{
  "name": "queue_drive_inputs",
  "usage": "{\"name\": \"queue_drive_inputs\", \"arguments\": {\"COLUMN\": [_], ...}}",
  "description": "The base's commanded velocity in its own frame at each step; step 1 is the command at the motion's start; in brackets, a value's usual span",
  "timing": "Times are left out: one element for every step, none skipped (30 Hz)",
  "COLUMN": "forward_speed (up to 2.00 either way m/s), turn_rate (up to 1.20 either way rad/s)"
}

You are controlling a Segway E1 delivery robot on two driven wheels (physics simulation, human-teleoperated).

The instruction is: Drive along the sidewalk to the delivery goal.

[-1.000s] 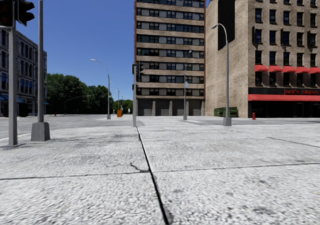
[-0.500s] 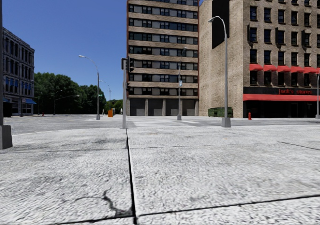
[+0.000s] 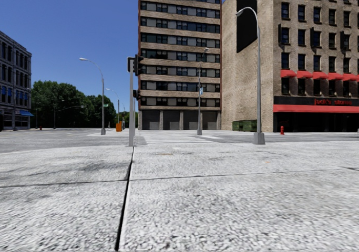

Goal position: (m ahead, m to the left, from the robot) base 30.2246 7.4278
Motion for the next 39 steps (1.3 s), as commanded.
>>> {"name": "queue_drive_inputs", "arguments": {"forward_speed": [2.00, 2.00, 2.00, 2.00, 2.00, 2.00, 2.00, 2.00, 2.00, 2.00, 2.00, 2.00, 2.00, 2.00, 2.00, 2.00, 2.00, 2.00, 2.00, 2.00, 2.00, 2.00, 2.00, 2.00, 2.00, 2.00, 2.00, 2.00, 2.00, 2.00, 2.00, 2.00, 2.00, 2.00, 2.00, 2.00, 2.00, 2.00, 2.00], "turn_rate": [0.00, 0.00, 0.00, 0.00, 0.00, 0.00, 0.00, 0.00, 0.00, 0.00, 0.00, 0.00, 0.00, 0.00, 0.00, 0.00, 0.00, 0.00, 0.00, 0.00, 0.00, 0.00, 0.00, 0.00, 0.00, 0.00, 0.00, 0.00, 0.00, 0.00, 0.00, 0.00, 0.00, 0.00, 0.00, 0.00, 0.00, 0.00, 0.00]}}
